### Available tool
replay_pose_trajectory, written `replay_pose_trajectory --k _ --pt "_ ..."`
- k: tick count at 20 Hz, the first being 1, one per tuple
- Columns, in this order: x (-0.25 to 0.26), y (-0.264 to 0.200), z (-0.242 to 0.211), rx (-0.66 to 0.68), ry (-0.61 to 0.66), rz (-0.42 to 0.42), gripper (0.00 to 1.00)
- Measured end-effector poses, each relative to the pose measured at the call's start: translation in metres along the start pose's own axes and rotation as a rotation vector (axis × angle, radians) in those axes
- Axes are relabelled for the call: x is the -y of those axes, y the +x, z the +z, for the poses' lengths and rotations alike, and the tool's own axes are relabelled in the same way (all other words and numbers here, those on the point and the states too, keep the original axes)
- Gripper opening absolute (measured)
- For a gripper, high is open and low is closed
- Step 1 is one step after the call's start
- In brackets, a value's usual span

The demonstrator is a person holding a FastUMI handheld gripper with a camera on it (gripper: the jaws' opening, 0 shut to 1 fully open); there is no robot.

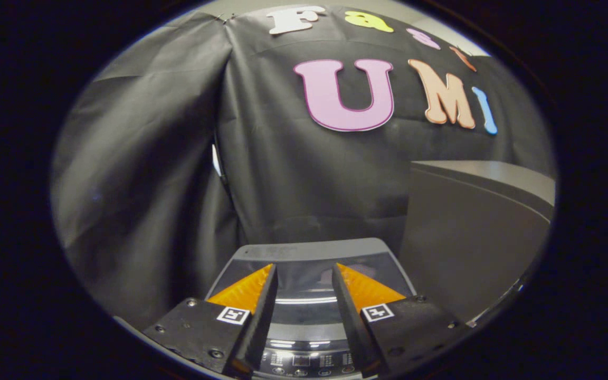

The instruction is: Put the clothes into the washing machine and then close the washing machine lid.

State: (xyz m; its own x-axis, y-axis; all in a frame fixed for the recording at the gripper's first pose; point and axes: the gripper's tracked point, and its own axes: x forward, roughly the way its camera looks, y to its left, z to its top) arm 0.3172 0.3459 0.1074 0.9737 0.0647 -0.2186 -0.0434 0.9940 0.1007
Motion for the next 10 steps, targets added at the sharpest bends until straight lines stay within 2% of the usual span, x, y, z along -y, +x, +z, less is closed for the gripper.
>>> replay_pose_trajectory --k 2,5,10 --pt "0.004 -0.018 0.003 0.024 -0.006 0.043 0.63" --pt "0.028 -0.047 0.001 0.048 -0.068 0.054 0.63" --pt "0.096 -0.101 0.007 0.073 -0.17 -0.015 0.63"
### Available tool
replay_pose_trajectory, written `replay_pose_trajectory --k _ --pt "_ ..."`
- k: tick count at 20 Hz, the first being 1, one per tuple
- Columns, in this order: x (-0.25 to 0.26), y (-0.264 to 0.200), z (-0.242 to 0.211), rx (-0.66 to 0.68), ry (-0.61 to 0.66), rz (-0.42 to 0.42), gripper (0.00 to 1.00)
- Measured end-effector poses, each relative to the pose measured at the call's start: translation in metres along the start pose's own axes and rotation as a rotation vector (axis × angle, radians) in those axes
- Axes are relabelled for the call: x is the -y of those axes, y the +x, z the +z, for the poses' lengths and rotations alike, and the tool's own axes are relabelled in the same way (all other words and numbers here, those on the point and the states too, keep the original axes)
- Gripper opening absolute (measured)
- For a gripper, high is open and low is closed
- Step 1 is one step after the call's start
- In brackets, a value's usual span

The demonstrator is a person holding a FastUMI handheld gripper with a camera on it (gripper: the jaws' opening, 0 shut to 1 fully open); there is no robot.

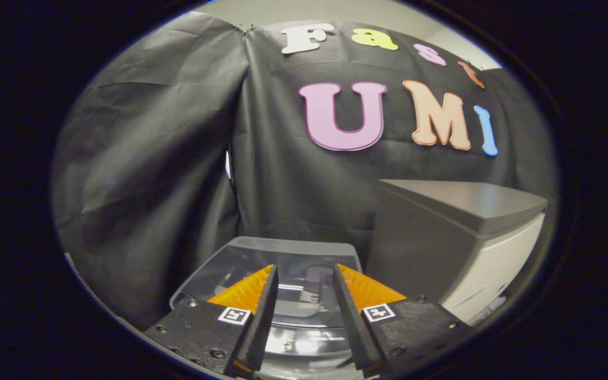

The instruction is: Put the clothes into the washing machine and then close the washing machine lid.

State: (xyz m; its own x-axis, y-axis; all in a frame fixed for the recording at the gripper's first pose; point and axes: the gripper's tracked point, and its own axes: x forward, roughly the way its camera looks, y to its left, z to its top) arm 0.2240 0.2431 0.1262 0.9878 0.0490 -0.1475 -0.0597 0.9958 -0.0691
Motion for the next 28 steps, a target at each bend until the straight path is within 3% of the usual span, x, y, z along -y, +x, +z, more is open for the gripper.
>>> replay_pose_trajectory --k 4,7,15,22,28 --pt "0.041 -0.032 -0.018 -0.002 -0.095 0.038 0.64" --pt "0.078 -0.054 -0.053 -0.053 -0.133 0.062 0.71" --pt "0.166 -0.085 -0.137 -0.104 -0.048 -0.009 0.71" --pt "0.209 -0.111 -0.168 -0.057 -0.003 -0.076 0.71" --pt "0.228 -0.163 -0.179 0.039 0.012 -0.105 0.7"
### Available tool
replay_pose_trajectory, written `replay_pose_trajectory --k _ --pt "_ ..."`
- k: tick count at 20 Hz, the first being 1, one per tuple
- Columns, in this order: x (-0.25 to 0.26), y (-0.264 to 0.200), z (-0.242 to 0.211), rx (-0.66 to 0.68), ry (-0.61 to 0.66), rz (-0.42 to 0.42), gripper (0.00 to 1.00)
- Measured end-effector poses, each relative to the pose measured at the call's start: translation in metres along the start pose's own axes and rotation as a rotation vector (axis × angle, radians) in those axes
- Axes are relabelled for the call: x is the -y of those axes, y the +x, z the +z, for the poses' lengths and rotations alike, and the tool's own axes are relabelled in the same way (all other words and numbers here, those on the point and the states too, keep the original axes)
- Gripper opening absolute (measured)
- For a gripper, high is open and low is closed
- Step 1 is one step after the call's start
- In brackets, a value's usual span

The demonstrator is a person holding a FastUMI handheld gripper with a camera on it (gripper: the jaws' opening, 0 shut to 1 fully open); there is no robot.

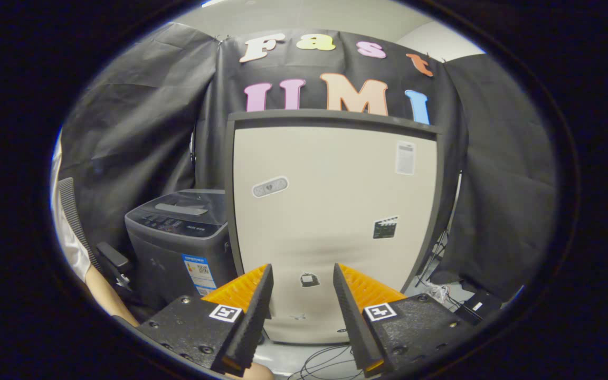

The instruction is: Put the clothes into the washing machine and then close the washing machine lid.

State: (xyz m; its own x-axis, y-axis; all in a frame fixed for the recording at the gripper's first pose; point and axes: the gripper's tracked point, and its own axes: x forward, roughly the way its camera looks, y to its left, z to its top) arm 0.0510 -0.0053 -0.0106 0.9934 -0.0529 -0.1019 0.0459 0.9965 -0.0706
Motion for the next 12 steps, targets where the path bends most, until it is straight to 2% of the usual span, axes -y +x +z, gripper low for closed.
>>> replay_pose_trajectory --k 6,9,12 --pt "0.013 -0.023 0.027 0.146 0.061 -0.026 0.68" --pt "0.013 -0.025 0.005 0.073 0.065 -0.037 0.68" --pt "0.006 -0.031 -0.008 0.006 0.084 -0.01 0.68"
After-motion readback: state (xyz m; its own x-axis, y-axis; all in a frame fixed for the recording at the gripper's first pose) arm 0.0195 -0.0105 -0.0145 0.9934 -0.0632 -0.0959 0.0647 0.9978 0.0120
